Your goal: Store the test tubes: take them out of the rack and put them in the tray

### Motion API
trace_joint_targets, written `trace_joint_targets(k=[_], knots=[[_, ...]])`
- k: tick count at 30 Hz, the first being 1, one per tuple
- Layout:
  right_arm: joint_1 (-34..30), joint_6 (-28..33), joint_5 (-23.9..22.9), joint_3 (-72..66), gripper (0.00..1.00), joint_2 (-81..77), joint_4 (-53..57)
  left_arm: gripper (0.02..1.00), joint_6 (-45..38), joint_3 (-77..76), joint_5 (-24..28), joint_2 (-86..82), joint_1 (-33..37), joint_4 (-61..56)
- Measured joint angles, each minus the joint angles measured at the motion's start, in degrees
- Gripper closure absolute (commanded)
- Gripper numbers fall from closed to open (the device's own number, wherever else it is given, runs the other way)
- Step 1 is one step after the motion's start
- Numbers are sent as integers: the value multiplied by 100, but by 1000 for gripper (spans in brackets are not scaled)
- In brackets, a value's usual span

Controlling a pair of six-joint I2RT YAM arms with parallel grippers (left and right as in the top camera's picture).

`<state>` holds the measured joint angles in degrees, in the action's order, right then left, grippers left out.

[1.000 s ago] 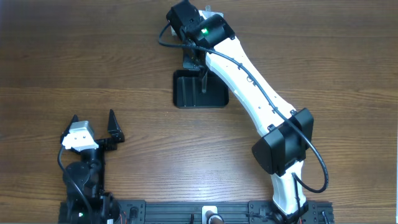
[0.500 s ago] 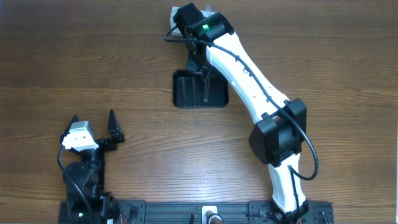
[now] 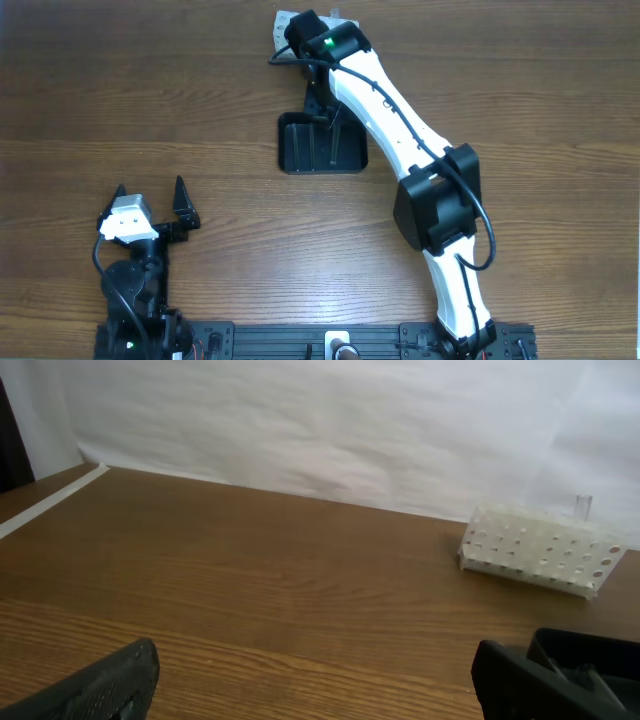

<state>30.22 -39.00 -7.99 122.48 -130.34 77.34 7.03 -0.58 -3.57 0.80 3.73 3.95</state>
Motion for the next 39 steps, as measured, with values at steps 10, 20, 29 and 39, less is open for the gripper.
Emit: trace_joint_targets(k=[10,20,29,39], knots=[[-2,-2,0,0,980,-339,-243,23,0,0,0,0,0,0],[-70,0,7,0,967,-490,-566,20,0,0,0,0,0,0],[-142,-4,17,0,961,-811,-586,20,0,0,0,0,0,0],[-142,2,17,0,917,-885,-634,20,0,0,0,0,0,0]])
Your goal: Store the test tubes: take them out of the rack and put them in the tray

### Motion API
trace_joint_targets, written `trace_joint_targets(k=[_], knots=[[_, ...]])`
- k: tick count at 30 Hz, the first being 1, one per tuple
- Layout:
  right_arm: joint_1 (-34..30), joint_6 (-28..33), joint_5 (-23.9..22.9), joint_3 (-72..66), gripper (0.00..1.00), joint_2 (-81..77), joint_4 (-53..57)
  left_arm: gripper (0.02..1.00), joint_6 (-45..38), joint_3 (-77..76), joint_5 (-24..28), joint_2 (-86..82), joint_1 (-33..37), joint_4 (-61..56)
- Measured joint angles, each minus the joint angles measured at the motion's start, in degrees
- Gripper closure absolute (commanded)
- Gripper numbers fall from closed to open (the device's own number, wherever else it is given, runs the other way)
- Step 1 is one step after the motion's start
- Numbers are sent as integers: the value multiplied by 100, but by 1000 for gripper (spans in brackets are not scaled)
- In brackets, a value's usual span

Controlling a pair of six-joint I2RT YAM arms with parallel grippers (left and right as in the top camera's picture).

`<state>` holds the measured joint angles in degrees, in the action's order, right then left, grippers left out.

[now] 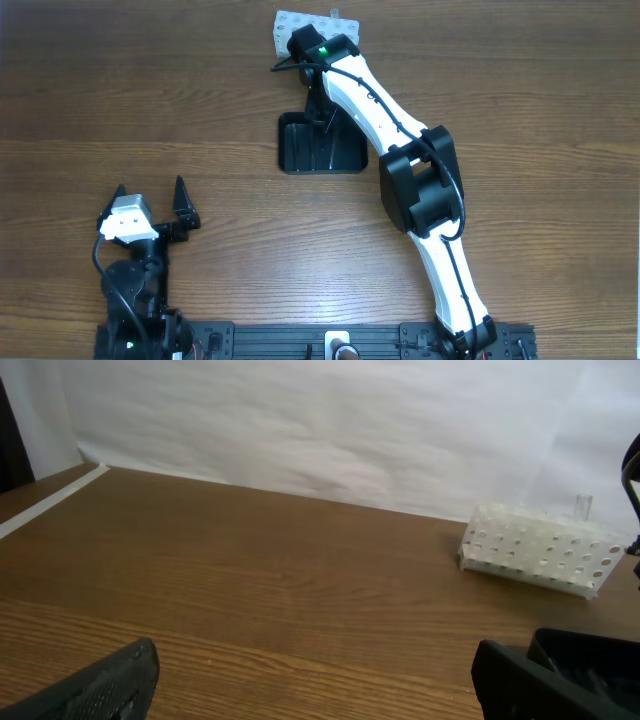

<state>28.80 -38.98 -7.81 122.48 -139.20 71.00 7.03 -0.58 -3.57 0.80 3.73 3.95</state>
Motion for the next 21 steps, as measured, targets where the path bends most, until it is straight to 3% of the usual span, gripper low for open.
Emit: trace_joint_targets(k=[14,21], knots=[[-11,22,0,0,853,-63,2,20,0,0,0,0,0,0],[-11,125,2,0,713,-63,96,20,0,0,0,0,0,0]])
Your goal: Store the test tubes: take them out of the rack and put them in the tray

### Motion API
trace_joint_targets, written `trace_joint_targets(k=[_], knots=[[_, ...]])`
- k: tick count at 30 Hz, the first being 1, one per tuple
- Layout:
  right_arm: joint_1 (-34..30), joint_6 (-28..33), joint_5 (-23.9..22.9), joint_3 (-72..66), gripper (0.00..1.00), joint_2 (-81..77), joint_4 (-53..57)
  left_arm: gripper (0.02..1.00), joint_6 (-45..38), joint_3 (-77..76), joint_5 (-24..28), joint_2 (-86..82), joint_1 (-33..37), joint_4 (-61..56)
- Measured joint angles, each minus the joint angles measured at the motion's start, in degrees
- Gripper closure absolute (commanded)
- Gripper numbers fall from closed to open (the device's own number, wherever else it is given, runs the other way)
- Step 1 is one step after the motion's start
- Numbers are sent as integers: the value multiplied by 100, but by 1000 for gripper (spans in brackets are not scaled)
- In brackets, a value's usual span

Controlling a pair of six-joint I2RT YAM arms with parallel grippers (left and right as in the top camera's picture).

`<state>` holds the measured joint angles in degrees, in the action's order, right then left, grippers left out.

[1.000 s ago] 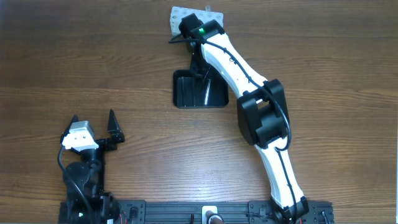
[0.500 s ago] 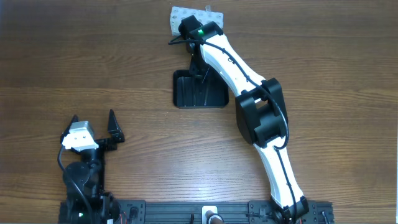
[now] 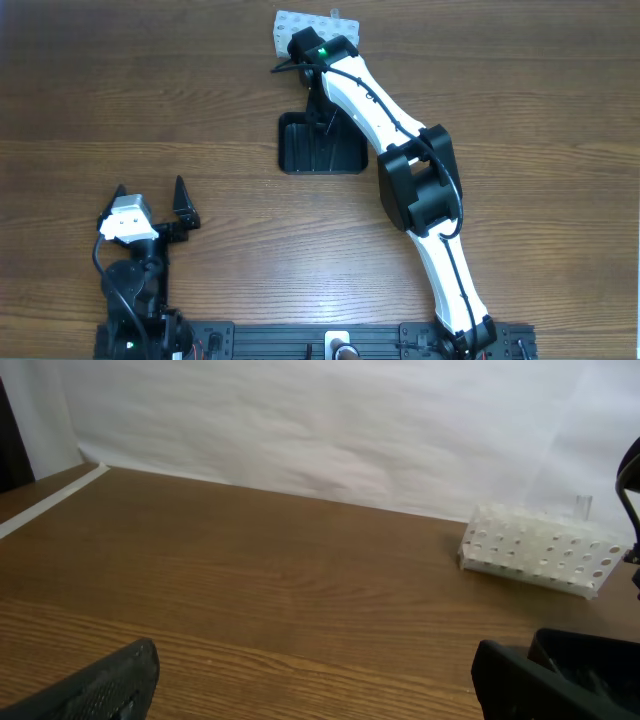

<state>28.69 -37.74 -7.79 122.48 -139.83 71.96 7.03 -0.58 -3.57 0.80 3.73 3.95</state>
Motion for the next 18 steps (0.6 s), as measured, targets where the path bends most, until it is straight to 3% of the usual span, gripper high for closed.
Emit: trace_joint_targets(k=[3,13,18], knots=[[0,76,0,66,634,-4,68,20,0,0,0,0,0,0],[-9,243,0,953,601,-15,721,20,0,0,0,0,0,0],[-20,483,-2,2017,531,-24,1167,20,0,0,0,0,0,0]])
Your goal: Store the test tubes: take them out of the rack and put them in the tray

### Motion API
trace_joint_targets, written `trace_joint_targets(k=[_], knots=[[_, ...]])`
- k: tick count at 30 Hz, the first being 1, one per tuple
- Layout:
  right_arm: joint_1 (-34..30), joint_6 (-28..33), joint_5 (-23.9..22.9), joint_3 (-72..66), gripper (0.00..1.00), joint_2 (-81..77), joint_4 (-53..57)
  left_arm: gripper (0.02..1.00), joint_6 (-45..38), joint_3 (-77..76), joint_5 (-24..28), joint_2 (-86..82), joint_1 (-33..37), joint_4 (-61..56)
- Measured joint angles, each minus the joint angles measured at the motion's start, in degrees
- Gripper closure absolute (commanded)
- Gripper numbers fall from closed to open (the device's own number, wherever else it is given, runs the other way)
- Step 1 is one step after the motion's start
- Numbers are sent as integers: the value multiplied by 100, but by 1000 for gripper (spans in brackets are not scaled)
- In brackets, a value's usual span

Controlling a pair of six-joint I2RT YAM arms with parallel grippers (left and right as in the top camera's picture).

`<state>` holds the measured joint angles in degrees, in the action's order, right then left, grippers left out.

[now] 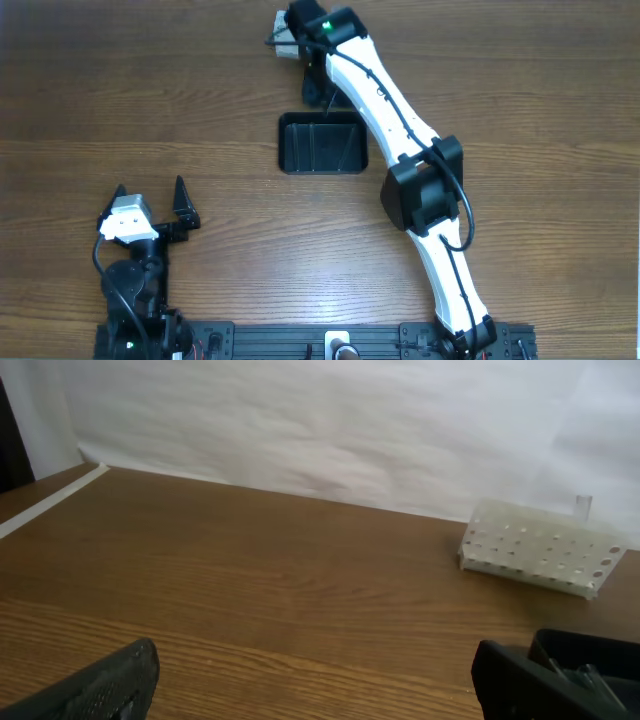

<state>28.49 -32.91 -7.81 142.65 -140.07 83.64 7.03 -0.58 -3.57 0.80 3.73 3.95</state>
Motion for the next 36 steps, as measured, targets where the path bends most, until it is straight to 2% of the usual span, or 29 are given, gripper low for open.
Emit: trace_joint_targets(k=[7,15,19,23,28,36], knots=[[-72,376,-114,1158,439,-2,15,20,0,0,0,0,0,0],[-212,835,-789,1384,373,-2,-673,23,0,0,0,0,0,0],[-256,955,-1025,1384,268,-2,-1152,20,0,0,0,0,0,0],[-326,1067,-1128,1384,159,-4,-1683,23,0,0,0,0,0,0],[-420,1397,-1196,1384,77,-136,-2251,20,0,0,0,0,0,0],[-442,1961,-1231,1381,38,-807,-2898,20,0,0,0,0,0,0]])
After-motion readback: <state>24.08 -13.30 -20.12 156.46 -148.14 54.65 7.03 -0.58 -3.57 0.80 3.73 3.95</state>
